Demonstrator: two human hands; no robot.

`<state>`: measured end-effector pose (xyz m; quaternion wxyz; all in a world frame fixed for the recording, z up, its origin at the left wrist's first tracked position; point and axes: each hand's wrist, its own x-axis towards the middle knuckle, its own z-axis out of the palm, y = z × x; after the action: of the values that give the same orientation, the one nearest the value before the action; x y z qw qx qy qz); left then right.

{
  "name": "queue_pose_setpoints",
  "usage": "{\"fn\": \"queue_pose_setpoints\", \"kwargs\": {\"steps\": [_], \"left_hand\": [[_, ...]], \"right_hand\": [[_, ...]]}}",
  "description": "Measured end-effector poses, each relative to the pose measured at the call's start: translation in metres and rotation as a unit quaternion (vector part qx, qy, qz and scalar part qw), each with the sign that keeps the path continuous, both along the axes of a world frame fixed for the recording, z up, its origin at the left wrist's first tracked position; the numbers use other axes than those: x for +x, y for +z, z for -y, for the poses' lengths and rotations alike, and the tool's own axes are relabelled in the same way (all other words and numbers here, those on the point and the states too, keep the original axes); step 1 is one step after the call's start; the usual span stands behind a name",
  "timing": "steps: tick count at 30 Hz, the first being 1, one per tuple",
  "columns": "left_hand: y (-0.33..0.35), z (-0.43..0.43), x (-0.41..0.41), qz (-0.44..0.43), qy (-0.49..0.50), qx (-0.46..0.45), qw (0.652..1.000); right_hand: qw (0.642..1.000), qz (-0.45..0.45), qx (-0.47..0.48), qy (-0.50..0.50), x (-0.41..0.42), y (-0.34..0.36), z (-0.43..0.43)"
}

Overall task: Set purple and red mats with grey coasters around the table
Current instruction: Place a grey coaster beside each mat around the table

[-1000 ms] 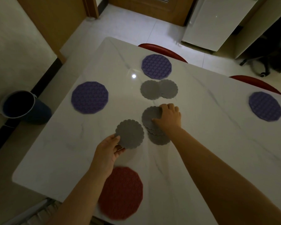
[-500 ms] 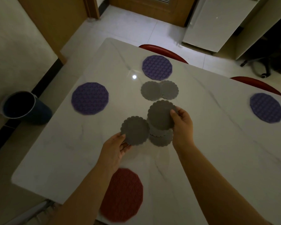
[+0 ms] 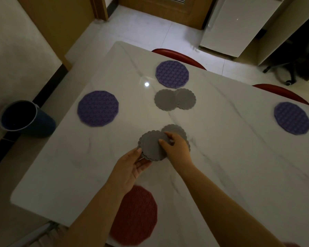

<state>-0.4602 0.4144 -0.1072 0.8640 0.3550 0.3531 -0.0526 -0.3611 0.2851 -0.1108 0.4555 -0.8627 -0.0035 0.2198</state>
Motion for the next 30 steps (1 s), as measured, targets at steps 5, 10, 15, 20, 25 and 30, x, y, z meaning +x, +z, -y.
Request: {"fn": "queue_pose_setpoints", "kwargs": {"steps": [5,10,15,20,25,30], "left_hand": [[-0.009,-0.009,-0.007,0.003,-0.008,0.038,0.999],[-0.011,-0.028,0.002,0.009,0.008,0.079,0.997],[-0.012,-0.038,-0.004,0.006,0.033,0.079,0.996],[-0.016,-0.038,-0.008,0.002,0.045,0.066,0.997],[-0.018,-0.034,-0.004,0.005,0.043,0.066,0.997],[-0.026,-0.033,-0.001,-0.009,0.035,0.07,0.997]], "right_hand": [[0.995,0.05,-0.036,0.081,0.005,-0.006,-0.006],[0.991,0.114,-0.064,0.029,0.09,0.003,-0.023],[0.956,0.109,-0.263,0.065,0.167,0.0,-0.042],[0.936,0.037,-0.34,0.086,0.179,-0.011,-0.054],[0.949,0.07,-0.305,0.035,0.18,-0.009,-0.052],[0.999,-0.008,-0.047,-0.02,0.144,0.006,-0.029]]}}
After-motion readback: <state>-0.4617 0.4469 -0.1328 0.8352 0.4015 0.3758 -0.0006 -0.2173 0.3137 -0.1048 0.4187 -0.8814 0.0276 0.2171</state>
